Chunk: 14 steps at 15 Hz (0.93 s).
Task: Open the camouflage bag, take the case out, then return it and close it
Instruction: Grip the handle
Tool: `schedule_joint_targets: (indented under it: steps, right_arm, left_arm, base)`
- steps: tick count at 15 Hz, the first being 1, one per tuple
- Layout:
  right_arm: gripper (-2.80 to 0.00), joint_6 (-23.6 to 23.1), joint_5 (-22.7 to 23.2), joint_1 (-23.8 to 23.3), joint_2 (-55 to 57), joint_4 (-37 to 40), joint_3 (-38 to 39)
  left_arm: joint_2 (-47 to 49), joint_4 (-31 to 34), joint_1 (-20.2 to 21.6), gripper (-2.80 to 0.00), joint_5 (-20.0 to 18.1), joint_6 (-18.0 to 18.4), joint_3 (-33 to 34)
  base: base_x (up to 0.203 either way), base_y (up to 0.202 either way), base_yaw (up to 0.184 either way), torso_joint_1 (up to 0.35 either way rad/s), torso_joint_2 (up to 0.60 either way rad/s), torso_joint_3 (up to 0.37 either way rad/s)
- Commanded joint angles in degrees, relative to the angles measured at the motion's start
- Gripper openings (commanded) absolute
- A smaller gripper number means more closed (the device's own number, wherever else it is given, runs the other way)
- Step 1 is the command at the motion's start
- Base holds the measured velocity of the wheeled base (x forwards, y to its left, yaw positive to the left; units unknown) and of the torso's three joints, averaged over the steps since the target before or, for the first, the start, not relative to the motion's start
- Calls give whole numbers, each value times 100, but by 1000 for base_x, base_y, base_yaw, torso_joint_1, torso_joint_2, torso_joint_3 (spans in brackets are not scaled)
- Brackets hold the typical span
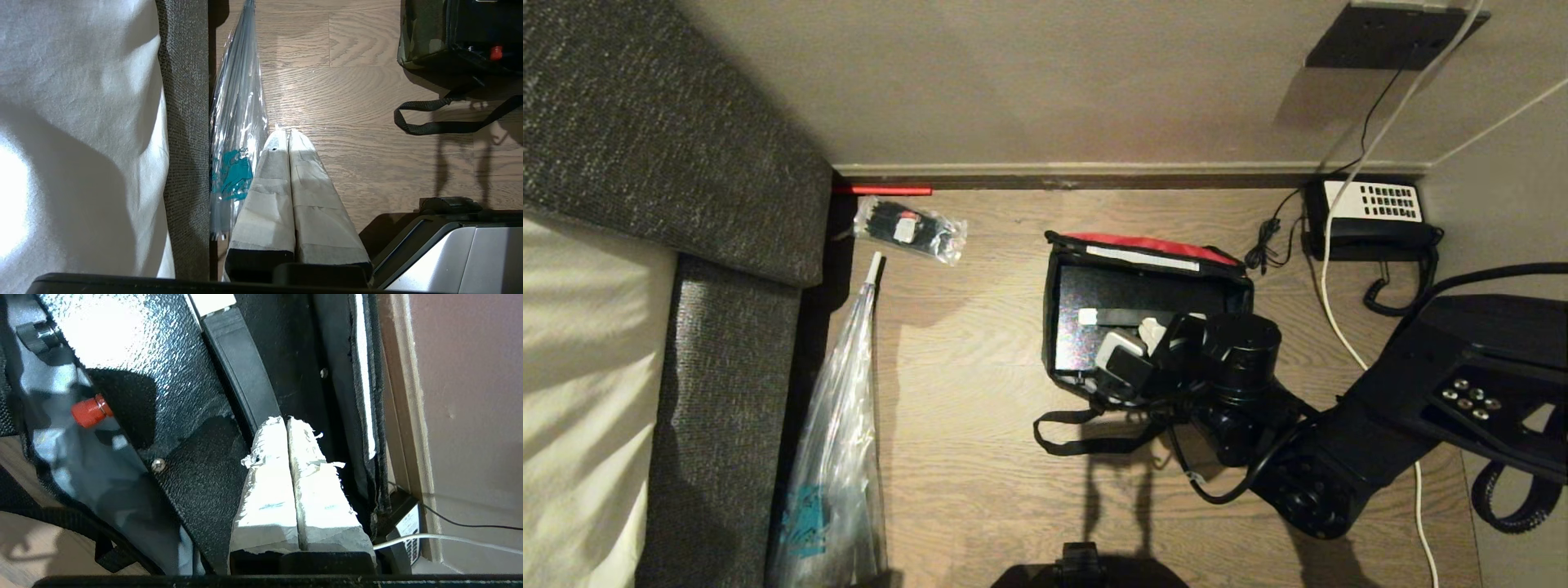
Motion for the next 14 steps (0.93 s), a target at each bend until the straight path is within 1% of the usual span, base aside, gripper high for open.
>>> schedule_joint_targets:
  steps: [1, 5, 7, 10, 14]
  right_arm:
    - [-280, -46, -12, 3, 31, -45, -74]
    - [-280, -37, -12, 3, 32, -54, -72]
    - [-280, -37, -12, 3, 24, -62, -78]
    - [-280, -37, -12, 3, 15, -62, -65]
    - [-280, -37, -12, 3, 6, -71, -56]
  left_arm:
    - [7, 26, 0, -280, -2, 0, 9]
    - [7, -8, 0, -280, 6, 35, 9]
    - [7, 8, 0, -280, -1, -37, 9]
    - [7, 0, 0, -280, 6, 26, 0]
    - [7, 0, 0, -280, 6, 35, 0]
  base:
    - [0, 0, 0, 0, 0, 0]
    - [0, 0, 0, 0, 0, 0]
    - [0, 0, 0, 0, 0, 0]
    - [0, 0, 0, 1, 2, -9]
    - [0, 0, 0, 2, 5, -163]
